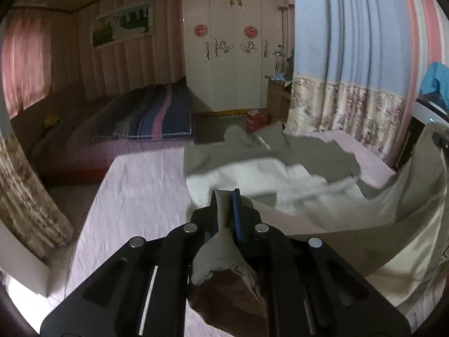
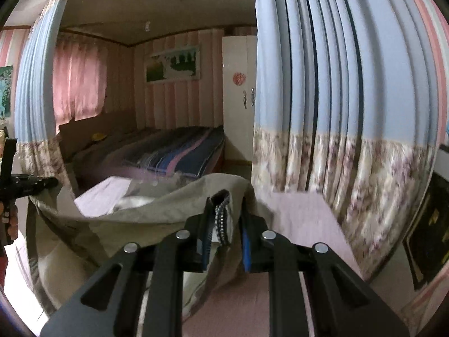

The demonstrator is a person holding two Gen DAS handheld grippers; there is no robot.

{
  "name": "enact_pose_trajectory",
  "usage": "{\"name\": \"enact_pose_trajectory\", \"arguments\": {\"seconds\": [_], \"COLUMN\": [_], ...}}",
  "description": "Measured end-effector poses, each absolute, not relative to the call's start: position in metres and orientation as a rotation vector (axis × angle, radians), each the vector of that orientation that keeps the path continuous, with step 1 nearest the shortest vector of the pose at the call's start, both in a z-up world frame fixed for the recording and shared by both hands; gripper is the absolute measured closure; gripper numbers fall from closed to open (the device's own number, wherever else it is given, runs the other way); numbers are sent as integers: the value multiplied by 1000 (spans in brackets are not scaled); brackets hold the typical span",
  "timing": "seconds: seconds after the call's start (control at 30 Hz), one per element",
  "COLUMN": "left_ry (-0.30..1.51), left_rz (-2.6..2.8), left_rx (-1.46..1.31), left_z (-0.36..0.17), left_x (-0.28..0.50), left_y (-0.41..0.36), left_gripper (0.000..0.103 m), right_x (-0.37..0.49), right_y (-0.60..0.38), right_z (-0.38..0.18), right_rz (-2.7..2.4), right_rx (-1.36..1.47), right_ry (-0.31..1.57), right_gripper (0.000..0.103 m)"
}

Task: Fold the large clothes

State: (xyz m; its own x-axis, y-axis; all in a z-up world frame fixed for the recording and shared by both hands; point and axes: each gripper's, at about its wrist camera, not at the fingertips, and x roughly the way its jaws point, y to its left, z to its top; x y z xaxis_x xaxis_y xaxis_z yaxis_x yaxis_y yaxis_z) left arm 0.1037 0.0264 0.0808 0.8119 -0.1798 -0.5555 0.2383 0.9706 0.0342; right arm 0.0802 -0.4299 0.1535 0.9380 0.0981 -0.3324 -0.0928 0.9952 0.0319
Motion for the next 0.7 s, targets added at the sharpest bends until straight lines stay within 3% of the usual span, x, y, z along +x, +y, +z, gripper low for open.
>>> {"name": "enact_pose_trajectory", "arguments": {"seconds": [0.3, 0.7], "left_ry": [608, 834], "left_rz": [-193, -222], "left_rx": [118, 161], "left_z": [114, -4], "left_x": [258, 419], "left_y": [29, 17], "left_gripper": [95, 94], "right_x": [242, 423], "right_y": [-432, -450], "right_z": [183, 72], "right_rz": [53, -20], "right_rx": [16, 35], "right_ry": [436, 745], "right_gripper": [86, 86]}}
